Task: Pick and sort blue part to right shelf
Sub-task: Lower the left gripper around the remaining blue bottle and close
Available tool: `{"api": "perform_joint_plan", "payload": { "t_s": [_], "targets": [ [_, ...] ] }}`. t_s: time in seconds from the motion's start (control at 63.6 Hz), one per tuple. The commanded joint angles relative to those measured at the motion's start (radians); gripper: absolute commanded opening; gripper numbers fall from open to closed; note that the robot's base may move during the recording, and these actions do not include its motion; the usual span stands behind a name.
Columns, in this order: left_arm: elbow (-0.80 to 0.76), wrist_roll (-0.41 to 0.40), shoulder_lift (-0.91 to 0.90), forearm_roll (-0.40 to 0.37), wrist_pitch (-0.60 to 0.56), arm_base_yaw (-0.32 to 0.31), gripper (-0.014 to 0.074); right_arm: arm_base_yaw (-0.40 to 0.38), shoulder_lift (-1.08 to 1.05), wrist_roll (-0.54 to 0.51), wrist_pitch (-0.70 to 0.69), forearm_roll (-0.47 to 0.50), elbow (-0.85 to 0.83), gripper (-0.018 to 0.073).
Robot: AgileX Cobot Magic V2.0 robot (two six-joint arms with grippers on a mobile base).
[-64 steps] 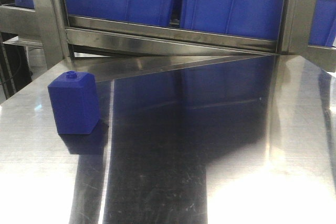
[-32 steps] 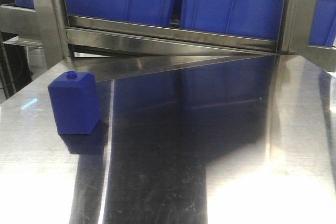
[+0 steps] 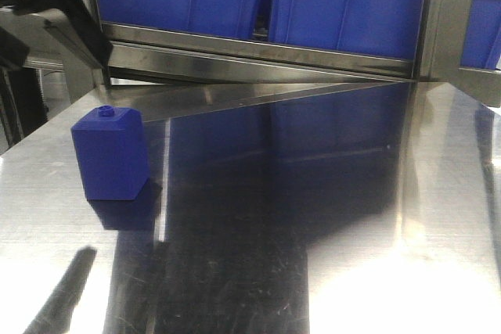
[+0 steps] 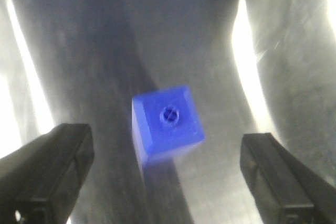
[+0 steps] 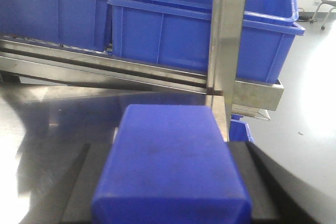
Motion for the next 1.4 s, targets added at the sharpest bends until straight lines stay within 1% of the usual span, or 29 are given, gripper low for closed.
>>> {"api": "perform_joint_plan", "payload": {
  "t_s": [0.0,0.047,0.094,0.189,0.251,0.377,0.628,0.786,0.88,1.226,1.383],
  "targets": [
    [-0.119,-0.141,0.051,0.039,0.092,-0.009,0.0645,-0.006,0.008,-0.007,-0.095,-0.003,-0.03,0.0431],
    [-0.166,-0.193,0.083,0.042,0.155,-0.011,0.0645,-0.006,0.008,-0.007,-0.095,-0.003,-0.03,0.0431],
    [-0.212,-0.226,0.121,0.044,0.22,-0.011,0.0645,-0.006,0.008,-0.007,-0.095,-0.003,-0.03,0.0431],
    [-0.295,-0.285,0.189,0.052,0.338,-0.011,0.0645,-0.006,0.008,-0.007,-0.095,-0.003,-0.03,0.0431],
    [-0.345,-0.307,0.232,0.052,0.403,-0.011,0.0645,-0.006,0.008,-0.007,-0.095,-0.003,-0.03,0.0431],
    [-0.439,-0.311,0.309,0.052,0.51,-0.011,0.064,-0.006,0.008,-0.007,-0.095,-0.003,-0.03,0.0431],
    [-0.575,-0.312,0.446,0.049,0.634,-0.011,0.064,-0.006,0.008,-0.007,-0.095,-0.003,-0.03,0.0431],
    [-0.629,-0.312,0.507,0.043,0.675,-0.011,0.064,-0.006,0.008,-0.007,-0.095,-0.003,-0.03,0.0431],
    [-0.644,-0.312,0.531,0.043,0.675,-0.014,0.064,-0.006,0.008,-0.007,-0.095,-0.003,-0.03,0.0431],
    [-0.64,-0.312,0.582,0.037,0.68,-0.025,0.064,-0.006,0.008,-0.007,-0.093,-0.003,-0.03,0.0431],
    [-0.599,-0.312,0.582,0.037,0.657,-0.029,0.064,-0.006,0.008,-0.007,-0.09,-0.003,-0.03,0.0431]
  ]
}}
